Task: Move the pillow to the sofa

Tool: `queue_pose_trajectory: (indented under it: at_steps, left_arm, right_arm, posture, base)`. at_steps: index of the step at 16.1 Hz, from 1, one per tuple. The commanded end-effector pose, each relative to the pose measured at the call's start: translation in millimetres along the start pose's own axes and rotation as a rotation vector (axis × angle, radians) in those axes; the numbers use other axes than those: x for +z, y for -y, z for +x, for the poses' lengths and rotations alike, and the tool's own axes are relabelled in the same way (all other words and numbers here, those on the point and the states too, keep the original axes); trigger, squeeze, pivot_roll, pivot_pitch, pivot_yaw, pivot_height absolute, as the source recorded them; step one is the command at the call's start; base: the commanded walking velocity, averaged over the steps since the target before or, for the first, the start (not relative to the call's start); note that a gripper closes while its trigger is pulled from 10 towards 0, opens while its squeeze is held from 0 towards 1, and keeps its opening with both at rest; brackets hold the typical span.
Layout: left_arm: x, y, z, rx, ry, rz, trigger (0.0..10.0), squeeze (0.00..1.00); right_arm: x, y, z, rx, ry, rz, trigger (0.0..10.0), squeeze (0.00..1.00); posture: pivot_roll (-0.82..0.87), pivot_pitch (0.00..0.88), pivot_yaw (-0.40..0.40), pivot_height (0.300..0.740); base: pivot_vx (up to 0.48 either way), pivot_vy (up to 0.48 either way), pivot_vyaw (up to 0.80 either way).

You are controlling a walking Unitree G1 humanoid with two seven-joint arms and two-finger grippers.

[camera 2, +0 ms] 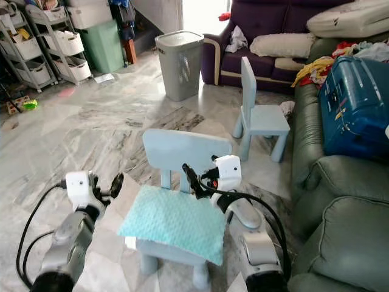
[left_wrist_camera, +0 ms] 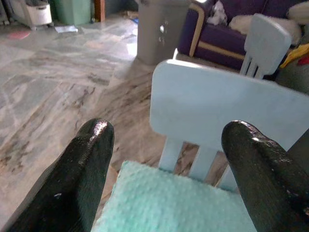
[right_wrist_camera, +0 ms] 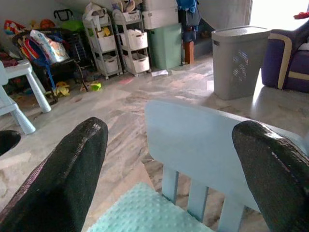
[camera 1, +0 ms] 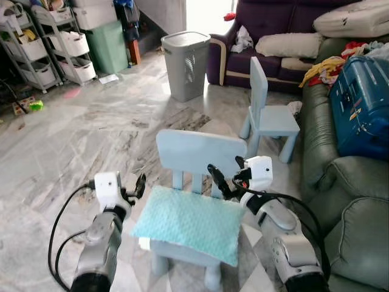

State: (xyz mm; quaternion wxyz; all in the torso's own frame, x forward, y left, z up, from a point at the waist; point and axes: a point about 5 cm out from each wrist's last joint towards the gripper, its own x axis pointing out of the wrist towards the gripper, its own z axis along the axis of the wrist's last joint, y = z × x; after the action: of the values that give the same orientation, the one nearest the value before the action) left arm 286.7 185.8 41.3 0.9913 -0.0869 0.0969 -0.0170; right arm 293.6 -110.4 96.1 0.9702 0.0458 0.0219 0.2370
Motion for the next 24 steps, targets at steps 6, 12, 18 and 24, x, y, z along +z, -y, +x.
queue_pose_trajectory:
  at_steps: [6,12,18,24]
  left_arm:
    - [-27.5,-27.5,-44.7,0.007,-0.088,0.073,10.0,0.0]
    - [-29.3,-22.2,-66.4,-0.054,-0.093,0.141,10.0,0.0]
    - [-7.8,-14.3,-60.3,-0.104,-0.031,0.118,10.0,0.0]
    - [-4.0,-0.1,-58.2,-0.146,-0.022,0.087,10.0,0.0]
  right_arm:
    - [-20.7,14.7,-40.2,-0.089,-0.082,-0.003,10.0,0.0]
    - [-22.4,61.0,-81.9,-0.471,-0.11,-0.122,10.0,0.0]
    - [-20.7,63.5,-82.9,-0.494,-0.116,-0.119,10.0,0.0]
    - [-20.8,58.0,-76.6,-0.469,-0.12,-0.109,10.0,0.0]
  posture:
    - [-0.09,0.088,0.027,0.74]
    - [-0.08,0.127,0.044,0.74]
    - [-0.08,0.116,0.039,0.74]
    - [-0.09,0.109,0.034,0.723]
  base:
    - [0.0,0.0,0.0]
    - [0.0,0.0,0.0]
    - [0.0,0.0,0.0]
    - [0.0,0.0,0.0]
